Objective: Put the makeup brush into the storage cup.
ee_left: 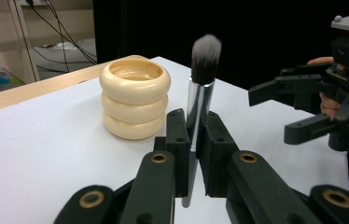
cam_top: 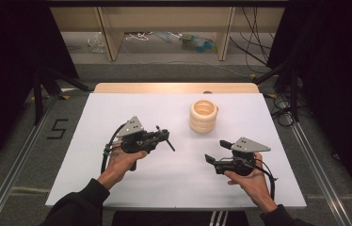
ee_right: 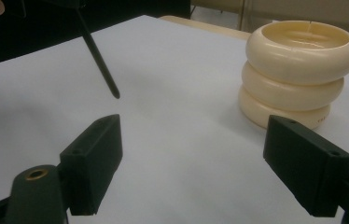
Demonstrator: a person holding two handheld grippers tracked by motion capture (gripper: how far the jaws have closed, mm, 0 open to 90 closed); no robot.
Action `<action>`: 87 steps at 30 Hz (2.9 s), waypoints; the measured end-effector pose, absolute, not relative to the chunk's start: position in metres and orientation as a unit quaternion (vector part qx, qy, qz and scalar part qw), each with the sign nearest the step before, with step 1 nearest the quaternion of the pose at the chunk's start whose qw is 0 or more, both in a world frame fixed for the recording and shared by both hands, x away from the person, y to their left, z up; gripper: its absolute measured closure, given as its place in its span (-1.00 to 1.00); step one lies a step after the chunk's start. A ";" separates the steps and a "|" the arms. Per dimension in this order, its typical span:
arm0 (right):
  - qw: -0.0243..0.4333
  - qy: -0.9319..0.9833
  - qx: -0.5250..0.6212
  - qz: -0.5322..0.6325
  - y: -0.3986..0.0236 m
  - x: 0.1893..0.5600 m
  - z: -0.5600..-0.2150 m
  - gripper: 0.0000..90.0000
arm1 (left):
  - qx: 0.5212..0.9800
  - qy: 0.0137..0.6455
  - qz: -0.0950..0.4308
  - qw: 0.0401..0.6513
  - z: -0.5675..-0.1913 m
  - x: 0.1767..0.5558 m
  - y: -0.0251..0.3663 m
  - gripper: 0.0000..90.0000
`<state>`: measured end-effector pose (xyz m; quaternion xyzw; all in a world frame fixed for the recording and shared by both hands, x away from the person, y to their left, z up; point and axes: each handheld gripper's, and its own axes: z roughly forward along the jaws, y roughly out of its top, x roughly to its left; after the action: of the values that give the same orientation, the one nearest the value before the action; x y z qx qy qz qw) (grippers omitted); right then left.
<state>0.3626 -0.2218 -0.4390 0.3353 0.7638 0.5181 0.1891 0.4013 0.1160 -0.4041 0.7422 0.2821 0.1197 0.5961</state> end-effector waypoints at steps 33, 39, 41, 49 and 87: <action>0.218 0.766 0.327 0.508 -0.232 0.350 -0.441 -0.64 | 0.747 0.293 0.139 0.580 -0.362 0.472 0.072 0.85; 0.207 0.763 0.334 0.513 -0.231 0.350 -0.443 -0.64 | 0.746 0.298 0.144 0.578 -0.355 0.482 0.067 0.85; 0.219 0.763 0.327 0.513 -0.231 0.351 -0.443 -0.64 | 0.747 0.297 0.146 0.577 -0.354 0.486 0.065 0.85; 0.218 0.771 0.329 0.500 -0.232 0.349 -0.441 -0.64 | 0.746 0.295 0.152 0.577 -0.348 0.499 0.053 0.85; 0.216 0.762 0.321 0.519 -0.230 0.352 -0.443 -0.63 | 0.741 0.312 0.159 0.573 -0.352 0.542 0.002 0.85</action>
<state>0.3520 -0.2303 -0.4427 0.3208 0.7622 0.5192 0.2159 0.5418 0.0024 -0.3515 0.7406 0.3119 0.1592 0.5735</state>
